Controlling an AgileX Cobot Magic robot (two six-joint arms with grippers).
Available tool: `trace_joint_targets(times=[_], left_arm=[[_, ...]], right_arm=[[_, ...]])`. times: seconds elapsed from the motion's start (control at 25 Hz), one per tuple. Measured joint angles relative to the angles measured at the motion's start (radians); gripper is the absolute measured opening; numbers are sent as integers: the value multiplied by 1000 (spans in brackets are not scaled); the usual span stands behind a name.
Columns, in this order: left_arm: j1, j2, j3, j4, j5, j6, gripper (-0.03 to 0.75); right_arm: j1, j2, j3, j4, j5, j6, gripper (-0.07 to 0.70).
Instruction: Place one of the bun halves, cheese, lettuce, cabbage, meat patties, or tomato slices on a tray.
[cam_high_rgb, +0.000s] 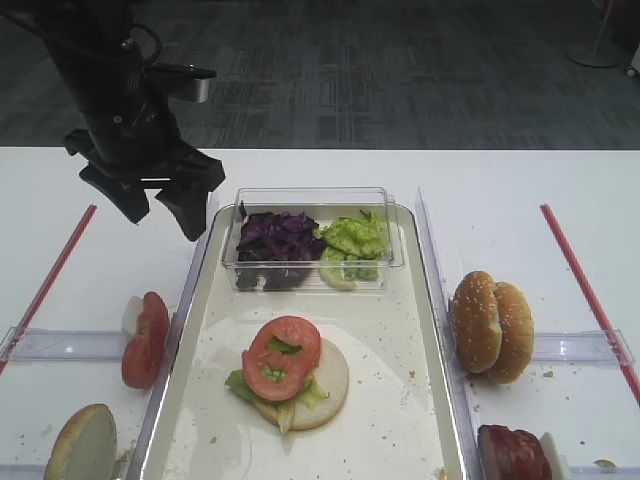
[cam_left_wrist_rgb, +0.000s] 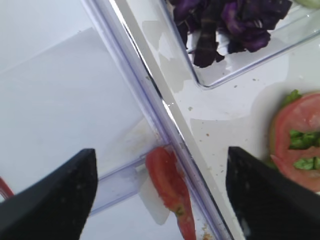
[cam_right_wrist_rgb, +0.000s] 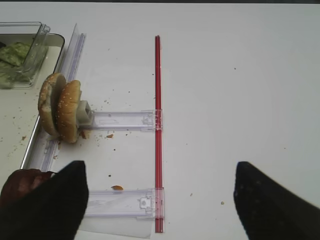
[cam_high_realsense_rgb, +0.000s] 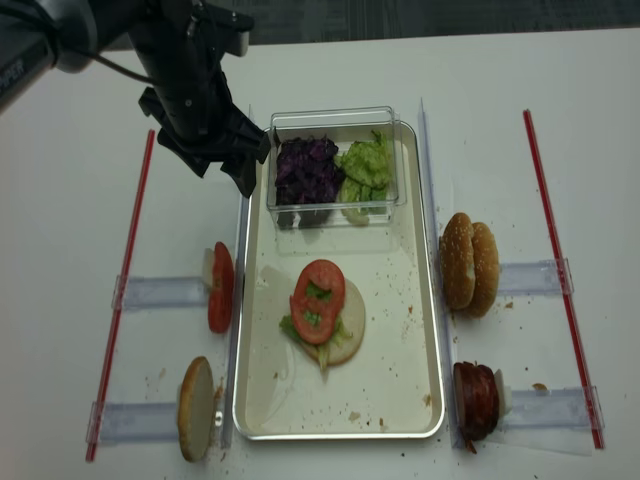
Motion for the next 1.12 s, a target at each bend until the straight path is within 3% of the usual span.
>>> trace_joint_targets(times=[0.52, 1.12], left_arm=[[9, 0, 0, 92, 2, -48, 494], [222, 0, 0, 123, 2, -75, 493]], right_arm=[[0, 0, 0, 0, 0, 0, 613], [0, 0, 0, 0, 0, 0, 613]])
